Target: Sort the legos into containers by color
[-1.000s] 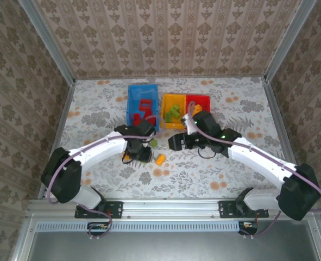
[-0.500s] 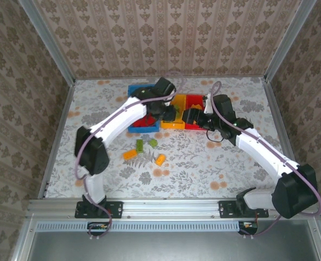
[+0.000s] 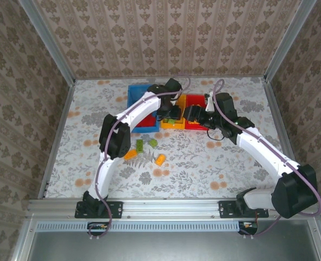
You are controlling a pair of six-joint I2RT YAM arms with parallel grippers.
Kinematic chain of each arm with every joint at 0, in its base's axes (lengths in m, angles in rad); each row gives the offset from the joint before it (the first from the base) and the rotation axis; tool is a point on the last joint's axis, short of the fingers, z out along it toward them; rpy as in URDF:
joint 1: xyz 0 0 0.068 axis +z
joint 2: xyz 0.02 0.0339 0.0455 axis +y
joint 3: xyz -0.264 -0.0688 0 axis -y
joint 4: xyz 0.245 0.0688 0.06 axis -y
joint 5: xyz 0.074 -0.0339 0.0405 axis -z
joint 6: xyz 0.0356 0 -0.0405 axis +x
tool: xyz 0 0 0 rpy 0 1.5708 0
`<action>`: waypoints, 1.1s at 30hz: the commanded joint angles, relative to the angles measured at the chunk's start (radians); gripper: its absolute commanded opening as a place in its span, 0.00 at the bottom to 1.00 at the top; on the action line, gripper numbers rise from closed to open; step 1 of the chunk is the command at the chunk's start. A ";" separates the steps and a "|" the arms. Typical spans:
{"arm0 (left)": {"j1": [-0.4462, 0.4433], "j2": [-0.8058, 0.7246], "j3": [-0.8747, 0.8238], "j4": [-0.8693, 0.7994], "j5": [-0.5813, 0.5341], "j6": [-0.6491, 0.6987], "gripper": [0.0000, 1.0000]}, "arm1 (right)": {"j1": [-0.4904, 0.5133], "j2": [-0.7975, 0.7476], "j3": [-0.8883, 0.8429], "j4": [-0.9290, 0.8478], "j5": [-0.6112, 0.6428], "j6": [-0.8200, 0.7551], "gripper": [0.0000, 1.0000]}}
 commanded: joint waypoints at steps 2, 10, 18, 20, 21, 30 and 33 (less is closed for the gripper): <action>-0.001 -0.061 0.025 -0.027 0.014 -0.007 0.55 | -0.005 -0.034 -0.024 -0.036 -0.011 -0.023 0.82; -0.002 -0.303 -0.178 0.056 -0.032 -0.054 0.56 | 0.090 -0.008 -0.014 -0.150 0.044 -0.187 0.81; 0.015 -0.763 -0.705 0.189 -0.133 -0.057 0.58 | 0.385 0.198 0.039 -0.193 0.141 -0.106 0.80; 0.020 -0.876 -0.838 0.220 -0.125 -0.059 0.58 | 0.434 0.259 0.072 -0.199 0.161 -0.022 0.80; 0.022 -0.936 -0.903 0.234 -0.118 -0.064 0.58 | 0.454 0.294 0.095 -0.214 0.169 0.023 0.80; 0.036 -1.270 -1.186 0.208 -0.056 -0.073 0.59 | 0.551 0.500 0.225 -0.344 0.239 0.388 0.80; 0.039 -1.331 -1.209 0.176 -0.035 -0.060 0.59 | 0.573 0.569 0.283 -0.427 0.275 0.477 0.81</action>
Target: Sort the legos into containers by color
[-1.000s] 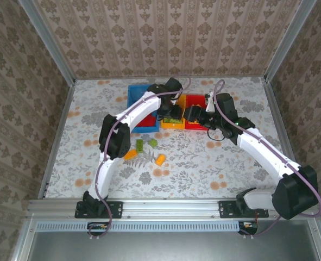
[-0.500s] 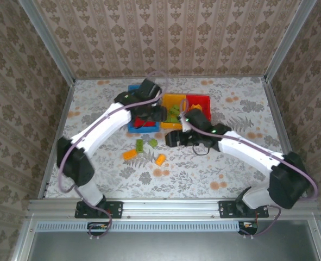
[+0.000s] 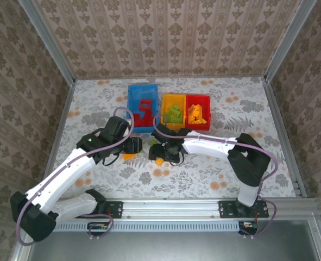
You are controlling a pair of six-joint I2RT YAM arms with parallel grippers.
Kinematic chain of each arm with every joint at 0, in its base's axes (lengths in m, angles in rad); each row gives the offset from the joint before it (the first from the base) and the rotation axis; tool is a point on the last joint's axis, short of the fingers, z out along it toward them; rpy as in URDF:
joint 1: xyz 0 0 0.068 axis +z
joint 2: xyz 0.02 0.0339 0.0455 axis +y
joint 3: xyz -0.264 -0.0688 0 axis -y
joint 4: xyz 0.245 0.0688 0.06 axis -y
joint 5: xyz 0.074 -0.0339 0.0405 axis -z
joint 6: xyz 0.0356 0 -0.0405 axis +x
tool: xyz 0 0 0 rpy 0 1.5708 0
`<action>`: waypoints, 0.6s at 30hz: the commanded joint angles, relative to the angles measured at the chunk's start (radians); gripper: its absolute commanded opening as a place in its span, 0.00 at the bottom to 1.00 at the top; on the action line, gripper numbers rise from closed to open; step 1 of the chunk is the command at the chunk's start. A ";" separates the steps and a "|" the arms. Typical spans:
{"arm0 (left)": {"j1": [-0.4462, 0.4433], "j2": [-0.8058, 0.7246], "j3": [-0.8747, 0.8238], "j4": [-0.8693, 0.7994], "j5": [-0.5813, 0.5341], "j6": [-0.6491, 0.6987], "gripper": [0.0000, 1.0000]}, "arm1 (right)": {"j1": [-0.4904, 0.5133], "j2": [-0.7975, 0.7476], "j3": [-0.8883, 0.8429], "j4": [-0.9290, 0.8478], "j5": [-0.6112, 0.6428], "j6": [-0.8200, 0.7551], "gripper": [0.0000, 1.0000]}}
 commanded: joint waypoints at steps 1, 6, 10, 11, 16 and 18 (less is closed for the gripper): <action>0.007 -0.073 -0.027 -0.033 0.041 0.009 0.59 | 0.026 0.064 0.058 -0.114 0.070 0.182 0.81; 0.007 -0.179 -0.069 -0.058 0.070 0.003 0.59 | 0.030 0.116 0.092 -0.122 0.123 0.254 0.78; 0.008 -0.225 -0.078 -0.090 0.078 0.003 0.60 | 0.030 0.160 0.127 -0.168 0.150 0.285 0.72; 0.008 -0.232 -0.075 -0.096 0.078 0.004 0.60 | 0.029 0.164 0.121 -0.162 0.157 0.290 0.70; 0.009 -0.251 -0.069 -0.108 0.071 0.010 0.59 | 0.020 0.207 0.141 -0.135 0.167 0.278 0.61; 0.009 -0.250 -0.070 -0.099 0.075 0.007 0.60 | 0.018 0.215 0.151 -0.131 0.163 0.269 0.50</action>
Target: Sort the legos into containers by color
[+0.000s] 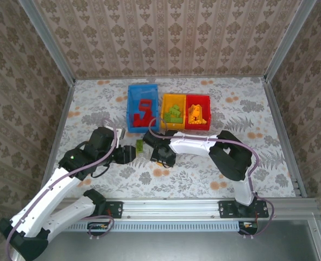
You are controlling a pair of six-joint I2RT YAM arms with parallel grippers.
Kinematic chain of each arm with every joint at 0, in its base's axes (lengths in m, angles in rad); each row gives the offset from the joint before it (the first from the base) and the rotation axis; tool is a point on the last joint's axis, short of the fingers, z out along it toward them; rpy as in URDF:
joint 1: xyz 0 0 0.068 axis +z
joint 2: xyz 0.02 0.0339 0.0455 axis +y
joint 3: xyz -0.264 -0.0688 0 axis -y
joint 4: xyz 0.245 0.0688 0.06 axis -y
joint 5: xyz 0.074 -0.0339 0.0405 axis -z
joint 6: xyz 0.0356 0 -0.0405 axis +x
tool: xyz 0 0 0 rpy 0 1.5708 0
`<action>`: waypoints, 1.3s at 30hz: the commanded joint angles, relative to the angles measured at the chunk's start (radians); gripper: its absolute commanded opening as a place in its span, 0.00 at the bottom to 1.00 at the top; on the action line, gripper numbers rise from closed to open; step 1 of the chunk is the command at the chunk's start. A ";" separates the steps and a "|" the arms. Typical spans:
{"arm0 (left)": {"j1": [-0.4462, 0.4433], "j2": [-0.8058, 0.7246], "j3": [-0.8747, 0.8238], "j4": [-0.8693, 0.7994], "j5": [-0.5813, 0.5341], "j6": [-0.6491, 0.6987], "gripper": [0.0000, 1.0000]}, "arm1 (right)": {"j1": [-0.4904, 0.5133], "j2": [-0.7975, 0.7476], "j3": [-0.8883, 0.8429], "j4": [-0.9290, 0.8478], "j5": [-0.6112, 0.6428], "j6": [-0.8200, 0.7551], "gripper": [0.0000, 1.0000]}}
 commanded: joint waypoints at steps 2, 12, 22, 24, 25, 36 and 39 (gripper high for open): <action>0.009 -0.009 -0.004 -0.009 0.022 0.004 0.59 | -0.013 0.027 0.024 -0.016 0.032 -0.007 0.38; -0.003 0.116 0.036 0.181 0.121 -0.020 0.59 | -0.137 -0.257 -0.069 -0.087 0.159 -0.214 0.20; -0.123 0.441 0.251 0.337 0.067 0.009 0.59 | -0.542 -0.221 0.141 -0.151 0.070 -0.666 0.21; -0.147 0.506 0.311 0.359 0.047 0.021 0.60 | -0.596 -0.143 0.239 -0.182 0.047 -0.731 0.22; -0.157 0.540 0.342 0.367 0.038 0.026 0.60 | -0.617 -0.106 0.284 -0.195 0.041 -0.753 0.23; -0.200 0.783 0.558 0.380 -0.002 0.044 0.61 | -0.722 0.200 0.630 -0.319 -0.018 -0.842 0.40; -0.203 0.803 0.572 0.377 -0.009 0.037 0.61 | -0.722 0.204 0.651 -0.329 0.000 -0.854 0.55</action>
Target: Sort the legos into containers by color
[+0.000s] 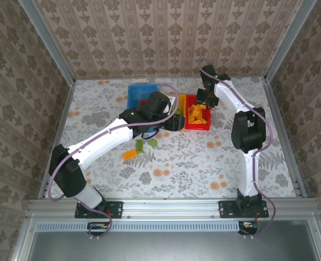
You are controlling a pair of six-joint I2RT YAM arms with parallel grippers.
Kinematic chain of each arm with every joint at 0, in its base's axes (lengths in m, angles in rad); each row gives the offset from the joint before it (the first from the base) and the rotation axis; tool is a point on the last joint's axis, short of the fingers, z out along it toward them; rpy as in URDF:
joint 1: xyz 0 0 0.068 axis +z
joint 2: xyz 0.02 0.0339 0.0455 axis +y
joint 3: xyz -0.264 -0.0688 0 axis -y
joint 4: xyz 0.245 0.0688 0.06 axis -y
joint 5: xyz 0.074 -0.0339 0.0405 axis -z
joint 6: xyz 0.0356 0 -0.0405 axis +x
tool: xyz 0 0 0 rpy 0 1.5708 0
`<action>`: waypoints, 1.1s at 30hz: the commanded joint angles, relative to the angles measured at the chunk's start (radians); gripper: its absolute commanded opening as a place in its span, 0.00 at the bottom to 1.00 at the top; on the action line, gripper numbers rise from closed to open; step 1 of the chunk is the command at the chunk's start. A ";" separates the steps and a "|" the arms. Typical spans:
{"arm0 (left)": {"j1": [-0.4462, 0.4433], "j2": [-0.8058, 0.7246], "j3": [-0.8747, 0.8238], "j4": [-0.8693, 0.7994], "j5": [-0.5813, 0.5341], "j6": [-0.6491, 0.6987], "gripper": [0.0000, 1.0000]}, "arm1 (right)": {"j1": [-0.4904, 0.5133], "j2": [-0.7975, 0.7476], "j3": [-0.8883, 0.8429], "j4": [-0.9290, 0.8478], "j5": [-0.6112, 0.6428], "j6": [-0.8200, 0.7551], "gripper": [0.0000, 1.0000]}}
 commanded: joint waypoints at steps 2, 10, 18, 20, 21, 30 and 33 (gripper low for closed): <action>-0.010 0.010 0.037 -0.003 -0.036 0.007 0.62 | 0.004 -0.019 0.046 -0.076 0.008 -0.040 0.62; 0.033 -0.044 -0.054 -0.054 -0.097 -0.070 0.63 | 0.006 -0.241 -0.121 -0.029 0.010 -0.076 0.77; 0.126 -0.164 -0.234 -0.132 -0.122 -0.118 0.64 | 0.068 -0.630 -0.559 0.132 -0.087 -0.142 0.80; 0.140 -0.186 -0.273 -0.163 -0.130 -0.111 0.64 | 0.114 -0.731 -0.693 0.209 -0.135 -0.152 0.81; 0.148 -0.199 -0.293 -0.184 -0.140 -0.114 0.64 | 0.140 -0.786 -0.765 0.253 -0.164 -0.145 0.81; 0.268 -0.332 -0.497 -0.304 -0.183 -0.353 0.66 | 0.431 -0.945 -1.091 0.525 -0.283 -0.125 0.82; 0.303 -0.355 -0.541 -0.306 -0.175 -0.450 0.66 | 0.477 -0.917 -1.093 0.571 -0.309 -0.154 0.83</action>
